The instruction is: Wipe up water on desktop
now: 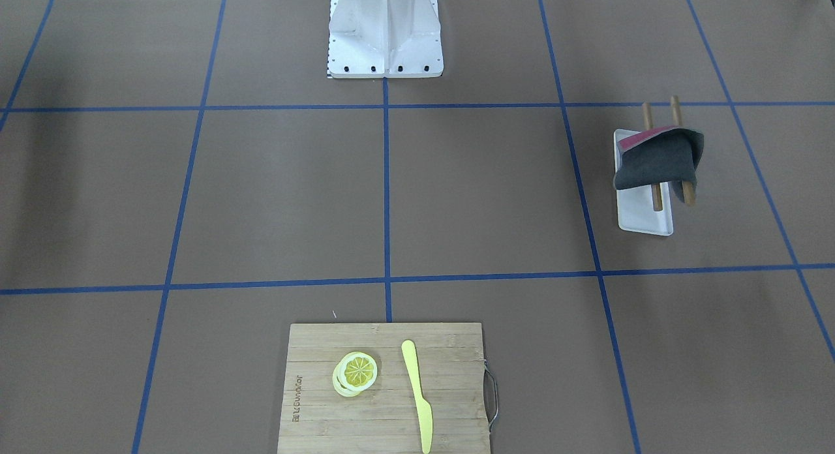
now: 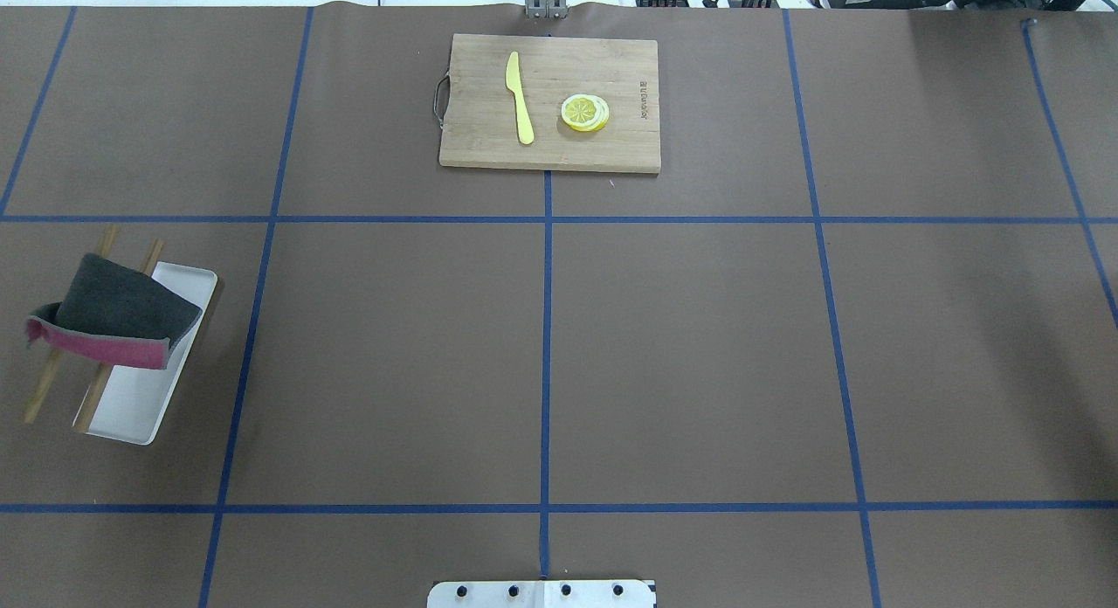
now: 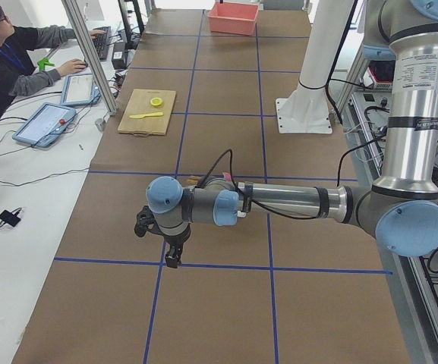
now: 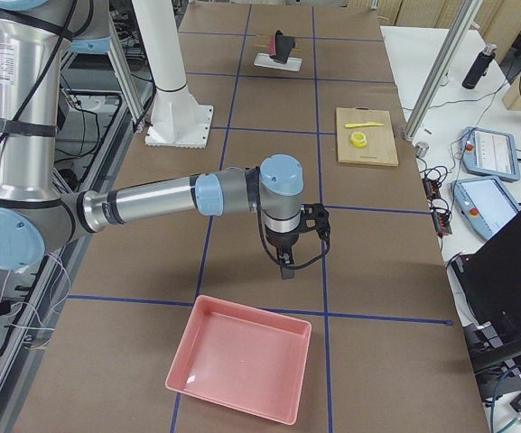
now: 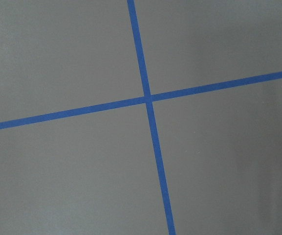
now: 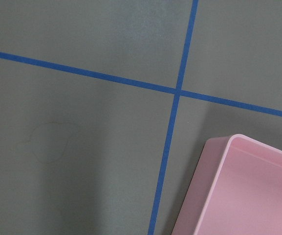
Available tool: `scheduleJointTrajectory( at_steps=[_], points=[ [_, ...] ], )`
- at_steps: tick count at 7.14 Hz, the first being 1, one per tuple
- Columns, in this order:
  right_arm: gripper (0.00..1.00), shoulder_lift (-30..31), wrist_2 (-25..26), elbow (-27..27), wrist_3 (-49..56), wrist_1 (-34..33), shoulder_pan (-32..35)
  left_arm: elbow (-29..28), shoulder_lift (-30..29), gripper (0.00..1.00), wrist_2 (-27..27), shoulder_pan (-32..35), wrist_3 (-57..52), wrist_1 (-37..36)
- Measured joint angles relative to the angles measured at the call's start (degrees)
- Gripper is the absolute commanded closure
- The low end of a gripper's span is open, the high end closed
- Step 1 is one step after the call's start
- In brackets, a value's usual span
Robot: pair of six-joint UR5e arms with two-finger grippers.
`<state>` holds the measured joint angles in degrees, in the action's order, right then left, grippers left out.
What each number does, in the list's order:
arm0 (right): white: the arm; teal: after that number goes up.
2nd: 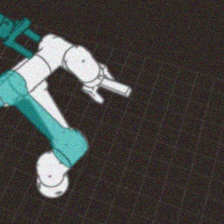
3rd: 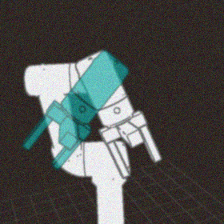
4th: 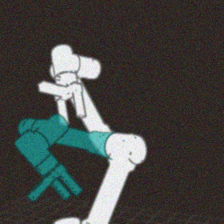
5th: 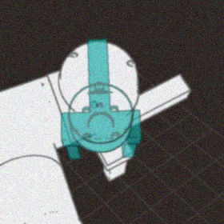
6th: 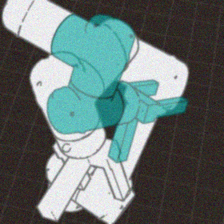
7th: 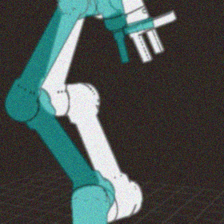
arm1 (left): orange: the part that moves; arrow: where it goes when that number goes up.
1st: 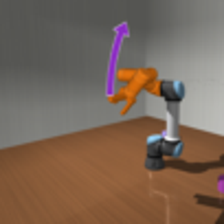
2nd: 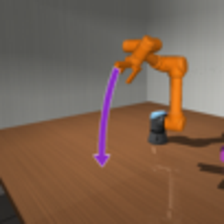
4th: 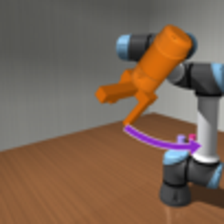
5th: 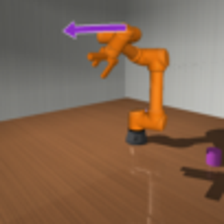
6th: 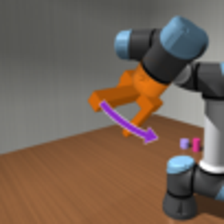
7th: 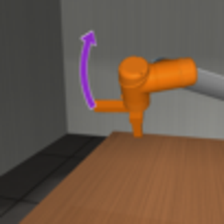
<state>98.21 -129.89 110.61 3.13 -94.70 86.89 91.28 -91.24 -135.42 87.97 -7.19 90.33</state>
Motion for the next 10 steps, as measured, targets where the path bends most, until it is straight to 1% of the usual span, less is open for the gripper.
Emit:
scheduleJointTrajectory(
  at_steps=[1, 3, 6, 7, 9, 10],
  points=[
    [0.0, 0.2, -0.1, -0.1, 0.0, 0.0, 0.0, 0.2, -0.3, 0.01, 0.1, 0.0, 0.1, 0.8],
    [0.0, 0.3, -0.6, 0.1, 0.0, 0.0, 0.0, 0.3, -1.3, 0.01, -0.1, 0.0, 0.4, 5.4],
    [0.0, -0.2, -1.5, 0.3, 0.1, 0.2, 0.0, 0.5, -6.7, 0.01, -0.1, 0.0, 0.5, 7.3],
    [0.0, -0.4, -1.6, 0.3, 0.1, 0.8, -0.1, 0.9, -7.5, 0.01, -0.2, 0.0, 0.6, 8.1],
    [0.0, -0.6, -2.7, 0.4, -0.3, 2.5, -0.5, 1.4, -7.3, 0.01, -0.2, -0.3, 3.8, 12.3],
    [0.0, -0.9, -3.7, 0.5, -1.6, 2.8, -1.0, 2.0, -5.7, 0.01, -0.2, -2.0, 9.4, 16.5]
  ],
)
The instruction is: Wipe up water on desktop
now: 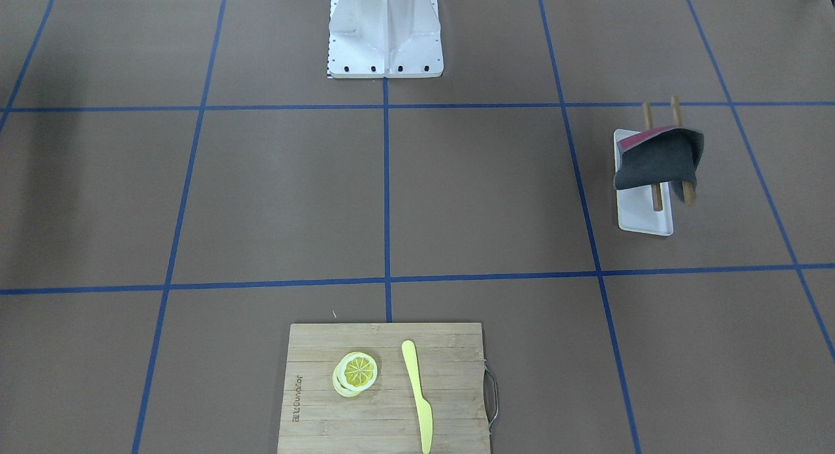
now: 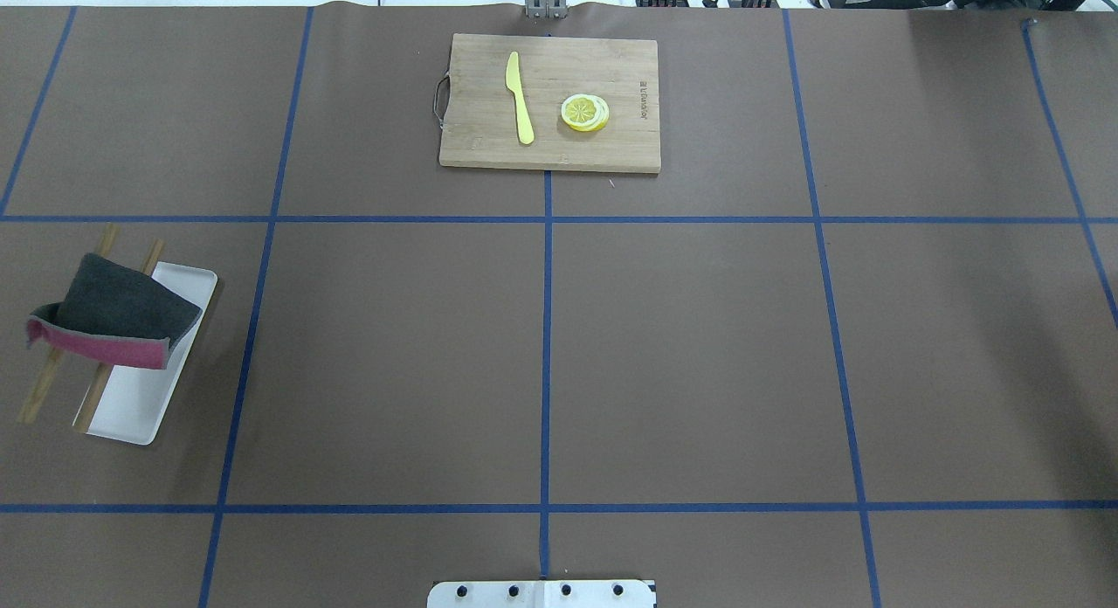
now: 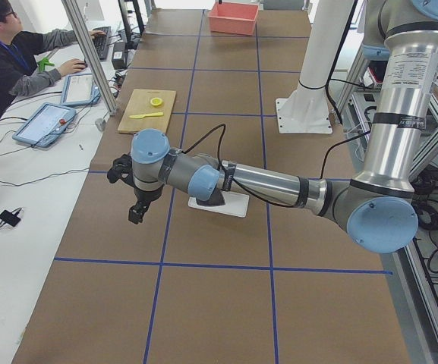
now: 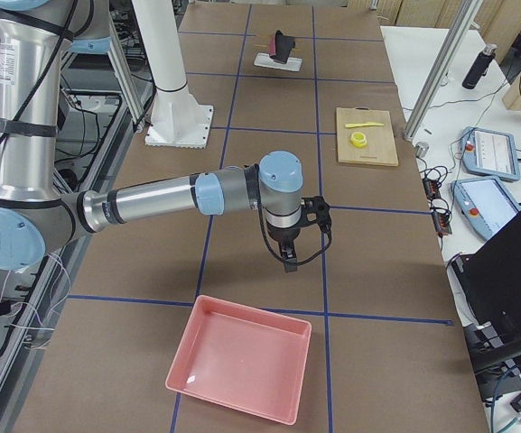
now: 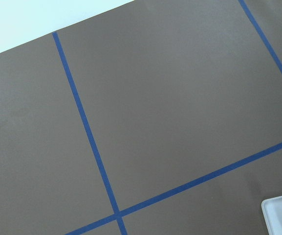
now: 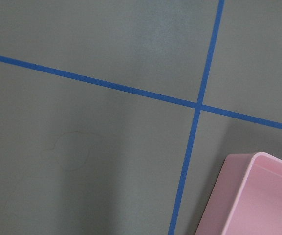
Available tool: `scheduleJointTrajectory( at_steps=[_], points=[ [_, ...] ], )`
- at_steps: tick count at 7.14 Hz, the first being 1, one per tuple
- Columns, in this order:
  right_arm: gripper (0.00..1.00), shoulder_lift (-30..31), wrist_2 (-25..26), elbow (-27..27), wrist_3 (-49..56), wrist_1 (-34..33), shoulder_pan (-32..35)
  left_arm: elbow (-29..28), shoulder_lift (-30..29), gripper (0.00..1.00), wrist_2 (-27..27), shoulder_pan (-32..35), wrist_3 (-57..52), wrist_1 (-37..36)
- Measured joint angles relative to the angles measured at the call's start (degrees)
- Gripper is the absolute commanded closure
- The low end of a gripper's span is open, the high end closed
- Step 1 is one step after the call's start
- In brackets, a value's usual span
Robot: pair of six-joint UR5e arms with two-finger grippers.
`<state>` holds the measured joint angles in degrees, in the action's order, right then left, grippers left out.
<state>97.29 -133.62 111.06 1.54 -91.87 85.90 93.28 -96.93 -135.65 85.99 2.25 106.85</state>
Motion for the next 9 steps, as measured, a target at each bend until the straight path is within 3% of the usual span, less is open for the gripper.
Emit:
scheduleJointTrajectory(
  at_steps=[4, 7, 9],
  points=[
    [0.0, 0.2, -0.7, 0.0, -6.0, 4.2, -1.7, 1.2, 7.6, 0.03, 0.2, -14.2, 28.3, 23.2],
    [0.0, 0.5, -0.8, -0.1, -5.9, 4.6, -1.7, 2.1, 8.2, 0.28, 0.6, -20.8, 37.8, 30.7],
    [0.0, 0.6, -0.8, -0.1, -5.9, 4.6, -1.7, 3.3, 8.4, 0.45, 0.6, -22.6, 40.0, 31.7]
  ],
)
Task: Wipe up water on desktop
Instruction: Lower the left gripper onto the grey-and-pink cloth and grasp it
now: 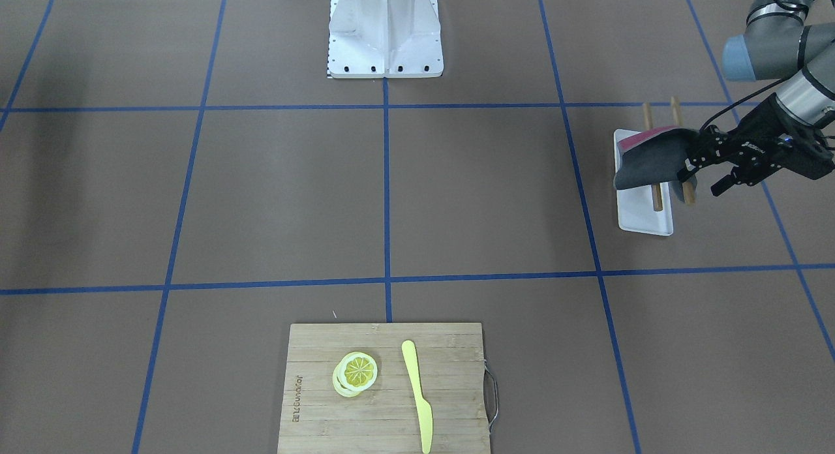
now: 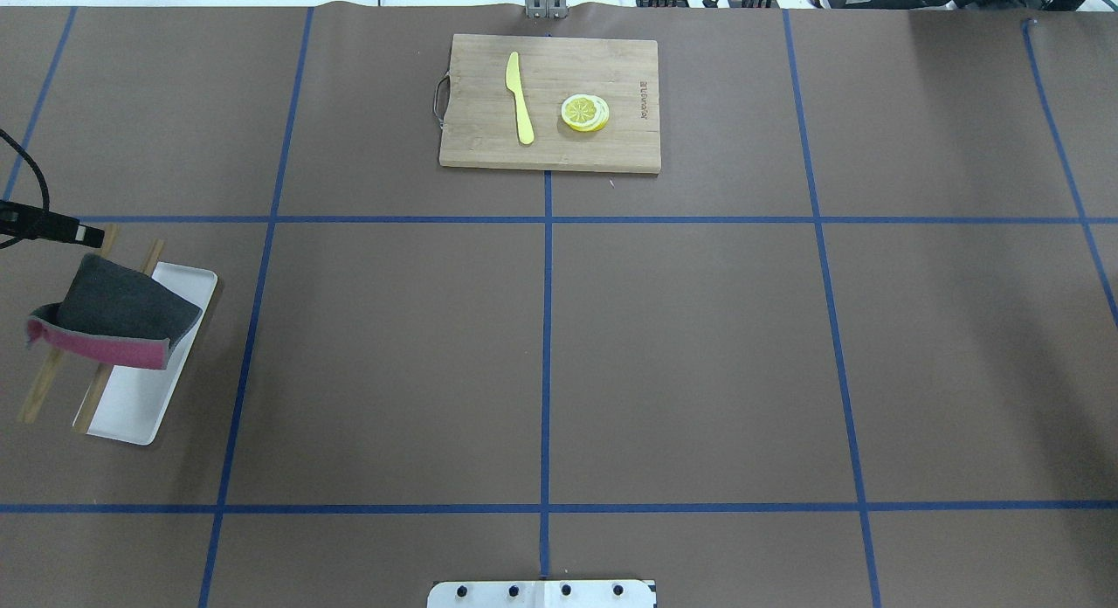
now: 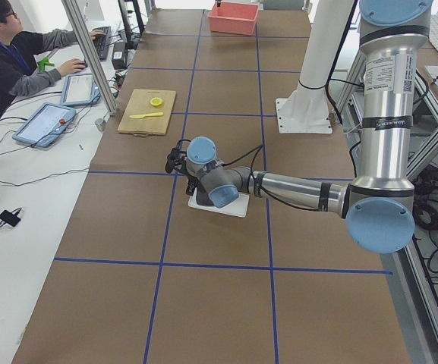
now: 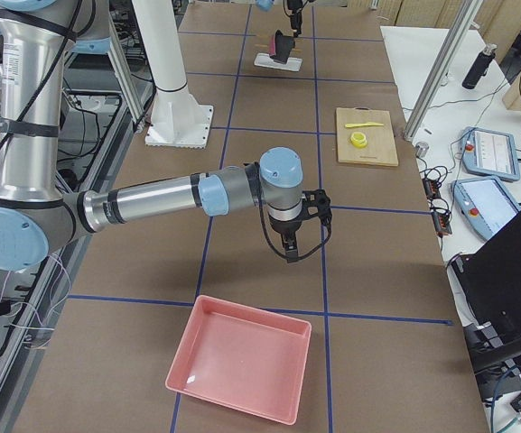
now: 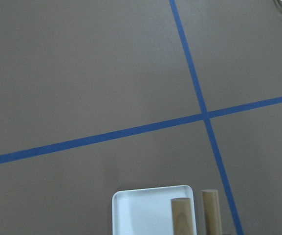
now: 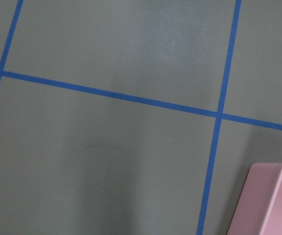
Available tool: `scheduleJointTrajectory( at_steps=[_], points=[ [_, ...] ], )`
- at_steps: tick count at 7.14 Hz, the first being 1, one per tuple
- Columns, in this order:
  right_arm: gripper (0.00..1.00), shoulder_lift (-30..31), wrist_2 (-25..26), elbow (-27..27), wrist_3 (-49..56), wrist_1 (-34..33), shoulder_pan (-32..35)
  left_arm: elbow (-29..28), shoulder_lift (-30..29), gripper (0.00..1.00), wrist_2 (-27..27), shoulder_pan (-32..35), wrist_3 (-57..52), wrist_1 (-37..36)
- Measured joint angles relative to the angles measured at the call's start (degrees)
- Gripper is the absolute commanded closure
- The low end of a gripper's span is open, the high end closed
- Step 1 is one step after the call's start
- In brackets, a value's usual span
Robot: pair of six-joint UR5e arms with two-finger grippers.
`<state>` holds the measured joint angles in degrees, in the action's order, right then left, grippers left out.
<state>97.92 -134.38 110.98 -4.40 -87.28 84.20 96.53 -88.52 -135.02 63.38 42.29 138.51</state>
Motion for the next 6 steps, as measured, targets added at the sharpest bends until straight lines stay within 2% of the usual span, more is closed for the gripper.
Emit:
scheduleJointTrajectory(
  at_steps=[2, 6],
  points=[
    [0.0, 0.0, 0.0, 0.0, -0.1, 0.0, 0.0, 1.8, 1.7, 0.58, -0.2, -0.6, 0.3, 0.1],
    [0.0, 0.0, 0.1, -0.1, -0.2, 0.0, 0.0, 3.3, 3.7, 0.58, 0.0, -0.7, 0.3, 0.1]
  ],
)
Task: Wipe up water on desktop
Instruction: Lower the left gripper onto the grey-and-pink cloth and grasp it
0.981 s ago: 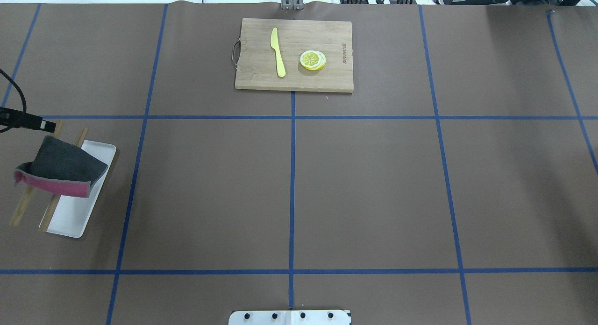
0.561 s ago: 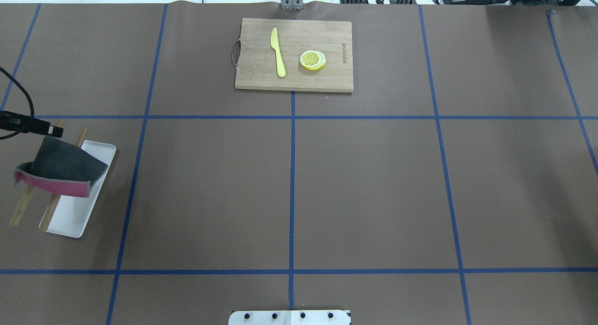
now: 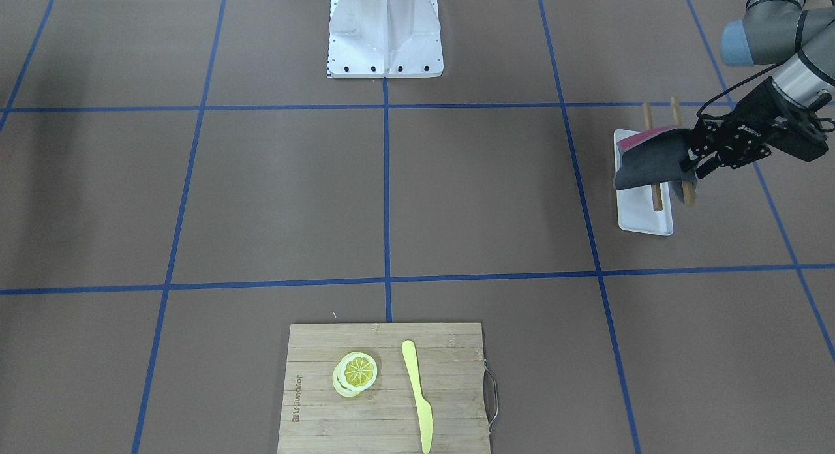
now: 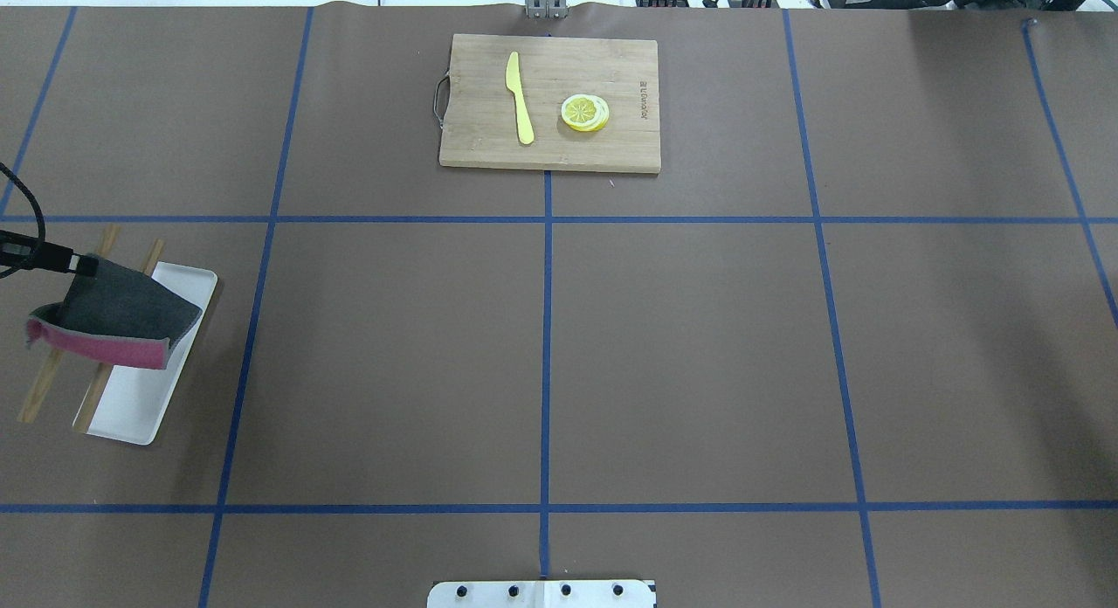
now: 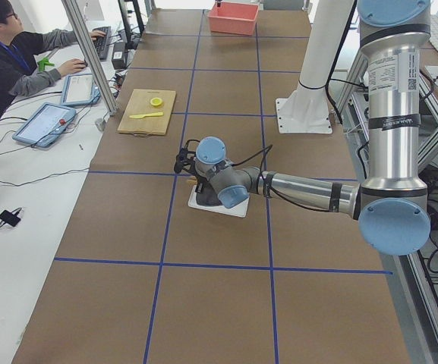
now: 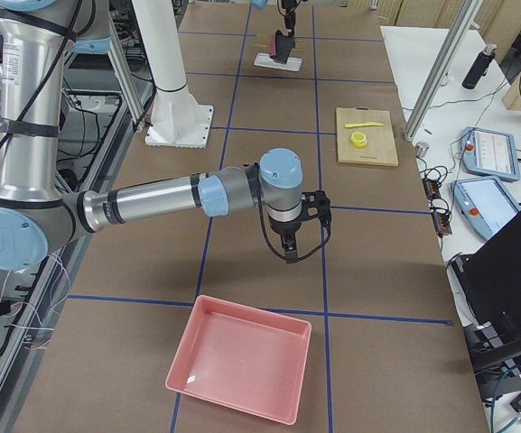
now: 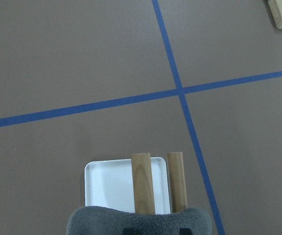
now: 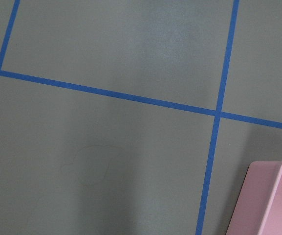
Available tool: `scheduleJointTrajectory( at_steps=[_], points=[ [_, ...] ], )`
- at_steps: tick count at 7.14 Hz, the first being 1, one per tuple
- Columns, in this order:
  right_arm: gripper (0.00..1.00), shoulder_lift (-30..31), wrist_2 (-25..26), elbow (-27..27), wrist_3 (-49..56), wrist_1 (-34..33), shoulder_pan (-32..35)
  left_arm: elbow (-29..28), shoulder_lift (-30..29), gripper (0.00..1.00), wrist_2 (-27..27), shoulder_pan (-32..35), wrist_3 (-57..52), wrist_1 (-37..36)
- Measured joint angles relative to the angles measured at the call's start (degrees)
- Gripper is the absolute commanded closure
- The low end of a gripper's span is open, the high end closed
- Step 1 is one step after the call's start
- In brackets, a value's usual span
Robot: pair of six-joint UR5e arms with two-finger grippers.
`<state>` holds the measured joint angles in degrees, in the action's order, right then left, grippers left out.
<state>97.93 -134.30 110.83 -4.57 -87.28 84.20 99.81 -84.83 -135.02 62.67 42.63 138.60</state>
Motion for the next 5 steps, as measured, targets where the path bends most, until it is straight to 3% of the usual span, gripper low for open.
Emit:
scheduleJointTrajectory(
  at_steps=[3, 5],
  points=[
    [0.0, 0.0, 0.0, -0.1, 0.0, 0.0, 0.0, -0.3, 0.0, 0.58, 0.1, -0.3, -0.1, -0.1],
    [0.0, 0.0, 0.0, -0.1, 0.0, -0.1, 0.0, -0.4, 0.1, 0.76, 0.1, -0.6, -0.1, -0.1]
  ],
)
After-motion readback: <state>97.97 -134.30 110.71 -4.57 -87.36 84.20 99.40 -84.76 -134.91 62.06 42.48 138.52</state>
